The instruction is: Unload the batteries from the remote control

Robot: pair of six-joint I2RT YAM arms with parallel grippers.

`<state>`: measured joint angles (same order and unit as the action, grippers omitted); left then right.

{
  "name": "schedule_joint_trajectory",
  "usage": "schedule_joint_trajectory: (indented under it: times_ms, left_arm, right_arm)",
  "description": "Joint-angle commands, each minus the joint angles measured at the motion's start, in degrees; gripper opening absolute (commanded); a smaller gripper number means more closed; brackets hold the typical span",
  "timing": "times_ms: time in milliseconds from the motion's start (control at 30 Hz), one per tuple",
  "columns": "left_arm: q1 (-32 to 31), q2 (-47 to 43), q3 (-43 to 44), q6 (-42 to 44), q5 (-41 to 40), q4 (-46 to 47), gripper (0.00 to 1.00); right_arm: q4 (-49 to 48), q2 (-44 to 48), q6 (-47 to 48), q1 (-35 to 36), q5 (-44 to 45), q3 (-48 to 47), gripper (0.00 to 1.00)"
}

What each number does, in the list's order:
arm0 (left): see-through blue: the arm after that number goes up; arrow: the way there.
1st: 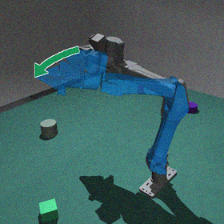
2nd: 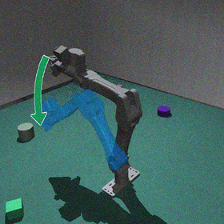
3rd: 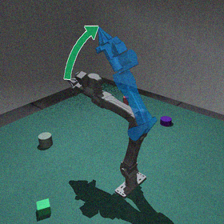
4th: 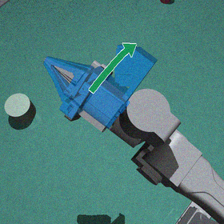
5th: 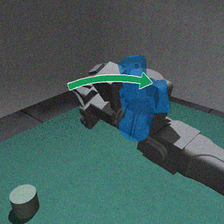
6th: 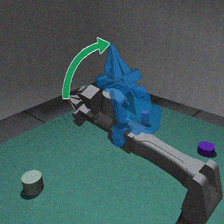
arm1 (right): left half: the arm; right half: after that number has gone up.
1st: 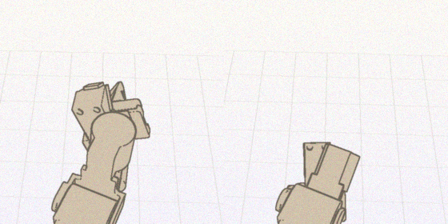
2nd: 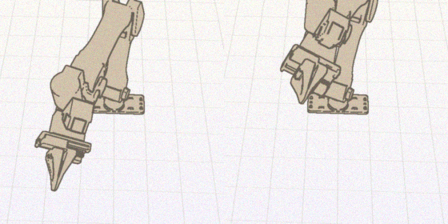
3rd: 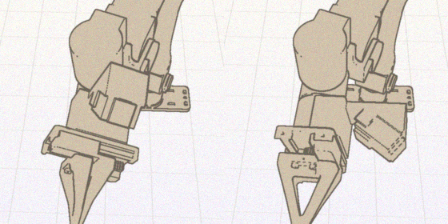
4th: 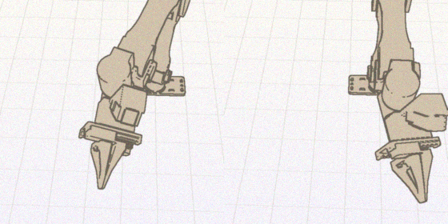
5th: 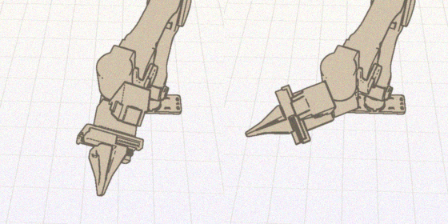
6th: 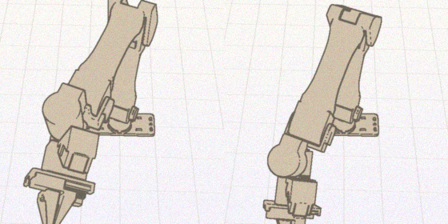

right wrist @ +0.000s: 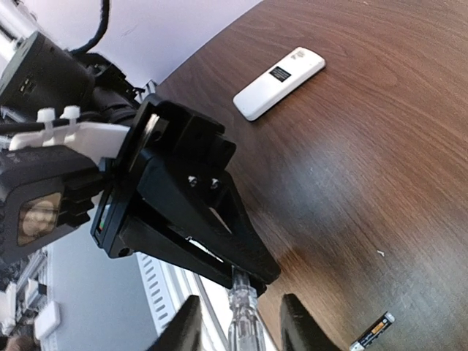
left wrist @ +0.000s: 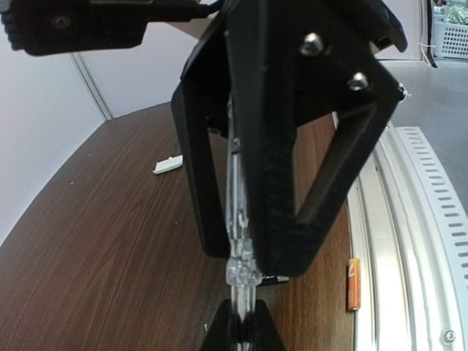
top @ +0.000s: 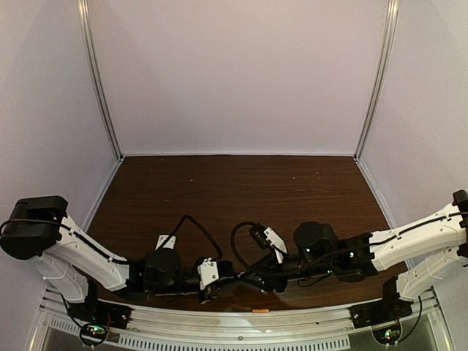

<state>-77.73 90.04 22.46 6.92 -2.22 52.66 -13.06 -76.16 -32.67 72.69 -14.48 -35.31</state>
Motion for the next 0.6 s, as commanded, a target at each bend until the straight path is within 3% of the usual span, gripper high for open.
schedule_joint_trajectory:
  times_ms: [0,200,400,567]
  left_arm:
    - [-0.3,0.7,-1.4,-0.8,-3.9,3.8,0.0]
    - [-0.3,1.7,-2.0,-0.9,-8.1,3.4,0.0]
    - [0.2,4.0,-2.4,-1.5,-13.6,3.9,0.0]
    - [2.0,6.3,0.2,-3.6,-14.4,-1.5,0.0]
  right_arm:
    - [1.4,2.8,-0.4,0.3,5.9,1.1,0.49]
    - [5.5,7.2,-1.5,0.3,13.2,2.3,0.75]
    - [8.7,12.8,-2.7,0.3,20.2,4.2,0.89]
    - [10.6,16.8,-3.1,0.3,23.1,5.2,0.95]
